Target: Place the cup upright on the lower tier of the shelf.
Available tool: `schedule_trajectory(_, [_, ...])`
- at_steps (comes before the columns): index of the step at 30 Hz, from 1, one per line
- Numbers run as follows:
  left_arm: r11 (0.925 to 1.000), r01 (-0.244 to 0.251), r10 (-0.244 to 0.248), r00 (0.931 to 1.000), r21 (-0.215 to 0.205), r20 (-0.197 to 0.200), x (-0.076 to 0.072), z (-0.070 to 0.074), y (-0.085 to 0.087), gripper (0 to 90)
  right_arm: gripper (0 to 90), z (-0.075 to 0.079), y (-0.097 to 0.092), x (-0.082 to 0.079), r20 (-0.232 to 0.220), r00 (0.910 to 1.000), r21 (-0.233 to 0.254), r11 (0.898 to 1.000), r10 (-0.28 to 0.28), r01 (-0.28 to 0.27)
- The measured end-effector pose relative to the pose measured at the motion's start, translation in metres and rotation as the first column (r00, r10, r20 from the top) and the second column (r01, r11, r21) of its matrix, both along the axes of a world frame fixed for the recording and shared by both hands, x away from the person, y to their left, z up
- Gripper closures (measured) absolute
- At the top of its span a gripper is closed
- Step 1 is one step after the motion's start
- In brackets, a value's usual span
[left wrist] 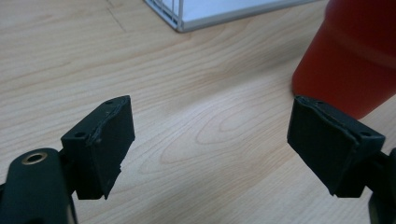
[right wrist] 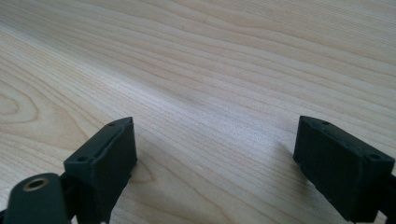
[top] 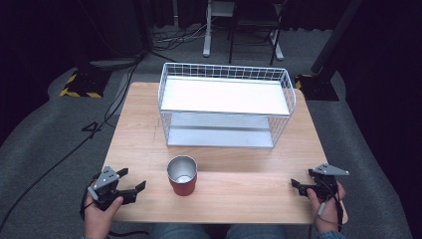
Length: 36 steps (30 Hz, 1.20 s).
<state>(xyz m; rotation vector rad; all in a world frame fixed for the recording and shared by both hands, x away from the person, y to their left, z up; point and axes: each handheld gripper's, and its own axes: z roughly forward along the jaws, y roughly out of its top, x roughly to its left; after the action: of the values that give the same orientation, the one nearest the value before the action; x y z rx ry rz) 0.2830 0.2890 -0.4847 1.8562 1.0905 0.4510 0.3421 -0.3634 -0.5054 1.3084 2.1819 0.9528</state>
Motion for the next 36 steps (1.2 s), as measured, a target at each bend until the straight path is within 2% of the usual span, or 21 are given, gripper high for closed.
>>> schedule_trajectory(1, [1.0,0.0,0.0,1.0,0.0,0.0,0.0,0.0,0.0,15.4,13.5,0.0,0.0,0.0,0.0,1.0,0.0,1.0,0.0,0.0])
schedule_trajectory(5, [0.9993,-0.014,0.016,0.9974,-0.035,0.07,-0.014,0.006,0.001,15.4,13.6,0.0,0.0,0.0,0.001,1.0,0.0,1.0,-0.001,0.001])
schedule_trajectory(6, [0.9993,-0.014,0.016,0.9974,-0.035,0.07,-0.014,0.006,0.001,15.4,13.6,0.0,0.0,0.0,0.001,1.0,0.0,1.0,-0.001,0.001])
schedule_trajectory(7, [0.9978,-0.021,0.027,0.995,-0.063,0.096,-0.019,0.006,0.0,15.5,13.6,0.0,0.0,0.0,0.001,1.0,0.0,1.0,-0.001,0.001])
schedule_trajectory(11, [0.9956,-0.021,0.033,0.9913,-0.091,0.127,-0.025,0.006,-0.003,15.4,13.9,0.0,0.0,0.0,0.003,1.0,-0.002,1.0,-0.001,0.001])
schedule_trajectory(16, [0.9974,-0.006,0.017,0.9886,-0.072,0.149,-0.034,0.009,-0.014,15.5,14.0,0.0,0.001,0.0,0.004,1.0,-0.002,1.0,-0.001,0.001])
schedule_trajectory(24, [0.9977,0.005,0.005,0.9875,-0.067,0.158,-0.045,0.014,-0.025,15.4,15.0,0.0,0.002,-0.001,0.005,1.0,-0.002,1.0,-0.005,0.005])
schedule_trajectory(30, [0.9984,0.002,0.007,0.9876,-0.057,0.157,-0.048,0.015,-0.032,15.4,15.0,0.0,0.002,-0.001,0.005,1.0,-0.002,1.0,-0.005,0.005])
schedule_trajectory(36, [0.9988,0.037,-0.031,0.9831,-0.031,0.18,-0.048,0.018,-0.049,15.3,15.0,0.0,0.003,-0.002,0.014,0.9999,-0.012,1.0,-0.003,0.003])
